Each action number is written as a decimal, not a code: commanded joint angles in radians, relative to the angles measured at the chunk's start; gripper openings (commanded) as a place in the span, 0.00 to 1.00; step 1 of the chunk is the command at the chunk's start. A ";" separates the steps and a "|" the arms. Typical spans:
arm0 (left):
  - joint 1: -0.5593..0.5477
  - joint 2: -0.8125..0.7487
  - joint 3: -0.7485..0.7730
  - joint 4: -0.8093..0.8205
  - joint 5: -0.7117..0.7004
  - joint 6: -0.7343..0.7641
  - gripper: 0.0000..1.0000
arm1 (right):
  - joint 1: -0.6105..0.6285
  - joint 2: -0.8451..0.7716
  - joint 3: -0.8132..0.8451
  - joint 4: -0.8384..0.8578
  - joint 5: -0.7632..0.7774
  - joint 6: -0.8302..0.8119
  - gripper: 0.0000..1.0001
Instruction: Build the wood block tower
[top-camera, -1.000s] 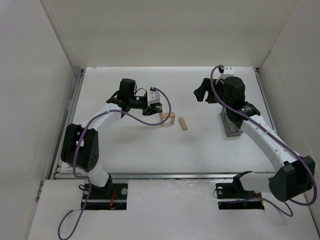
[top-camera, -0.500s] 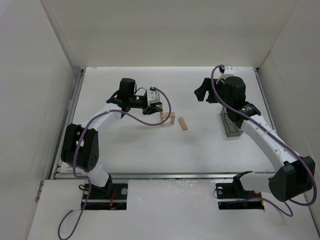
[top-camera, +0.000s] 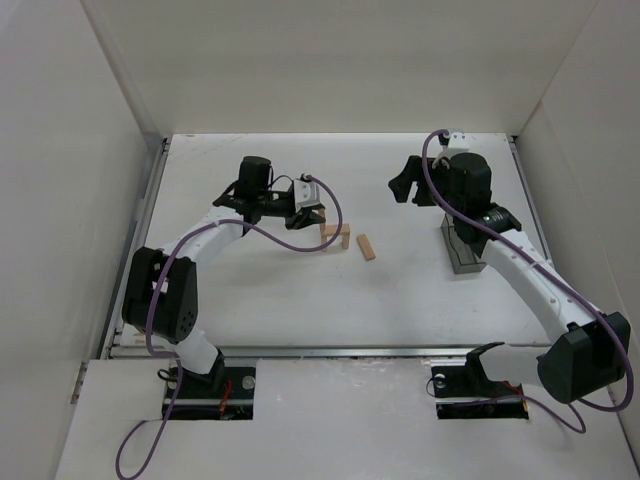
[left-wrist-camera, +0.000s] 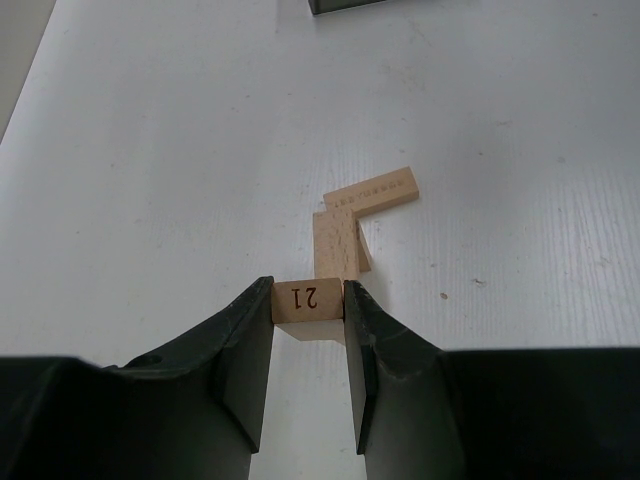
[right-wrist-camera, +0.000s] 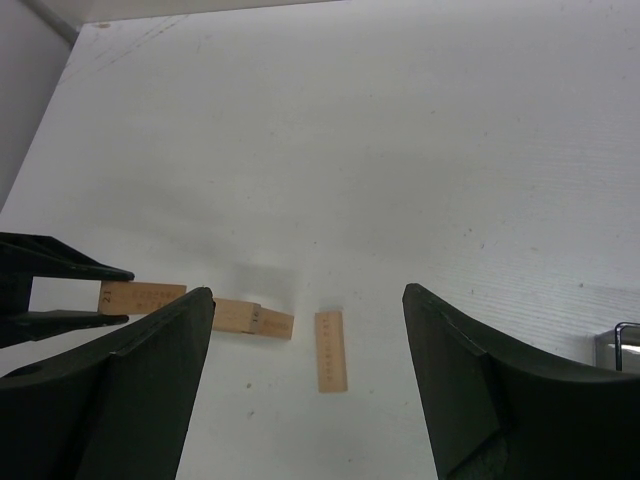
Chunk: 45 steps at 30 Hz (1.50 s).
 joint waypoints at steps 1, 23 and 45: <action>-0.007 0.010 -0.010 0.031 0.035 0.015 0.00 | -0.004 -0.005 -0.001 0.055 -0.012 0.010 0.82; -0.016 0.010 -0.010 -0.009 0.017 0.042 0.00 | -0.013 -0.005 -0.010 0.055 -0.012 0.010 0.82; -0.016 0.010 -0.019 -0.018 0.035 0.042 0.22 | -0.013 -0.005 -0.010 0.055 -0.012 0.010 0.82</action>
